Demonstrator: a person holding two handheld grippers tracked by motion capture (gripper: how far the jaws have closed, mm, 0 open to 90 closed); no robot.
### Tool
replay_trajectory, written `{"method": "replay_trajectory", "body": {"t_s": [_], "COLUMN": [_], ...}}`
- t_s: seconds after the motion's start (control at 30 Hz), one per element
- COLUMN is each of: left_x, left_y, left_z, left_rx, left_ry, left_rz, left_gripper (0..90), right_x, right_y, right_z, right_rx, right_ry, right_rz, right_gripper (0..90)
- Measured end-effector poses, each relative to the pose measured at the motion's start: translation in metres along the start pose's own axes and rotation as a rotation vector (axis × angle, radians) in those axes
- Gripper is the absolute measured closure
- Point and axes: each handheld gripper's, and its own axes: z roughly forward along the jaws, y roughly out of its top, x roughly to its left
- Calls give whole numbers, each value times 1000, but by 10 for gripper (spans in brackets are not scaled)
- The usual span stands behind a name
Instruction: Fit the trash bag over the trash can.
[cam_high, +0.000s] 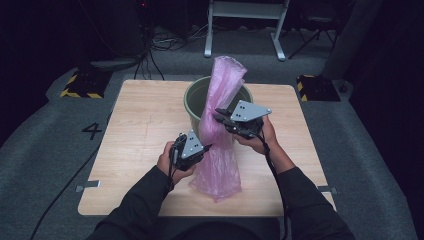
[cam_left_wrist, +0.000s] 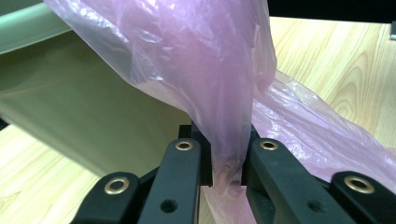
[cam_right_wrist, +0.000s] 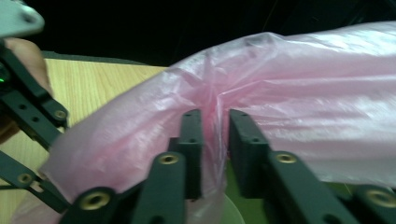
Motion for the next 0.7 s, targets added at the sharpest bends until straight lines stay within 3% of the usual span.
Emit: {"method": "replay_trajectory", "body": {"t_s": [0.07,0.17,0.27,0.37,0.5,0.7], "left_x": [2,5,6,7,8,7], "left_y": [-1,-3,-3,-3,-3,-3], "left_z": [-4,-10,-13,-14,-15,-16], "left_rx": [2,7,14,13,31,58], "left_ry": [-3,-24,-41,-47,-67,-94], "left_rz": [1,5,14,10,22,36], "left_gripper": [855,855,855,855,859,859], "right_x": [-2,-5,-8,-13,-21,-38], "right_y": [-1,-2,-2,0,5,8], "right_z": [0,-2,-5,-10,-22,-40], "right_rx": [2,8,-3,-27,-62,-118], "right_ry": [2,3,2,1,-1,-58], "right_rz": [17,56,82,100,115,170], "right_gripper": [684,533,477,479,552,581]}}
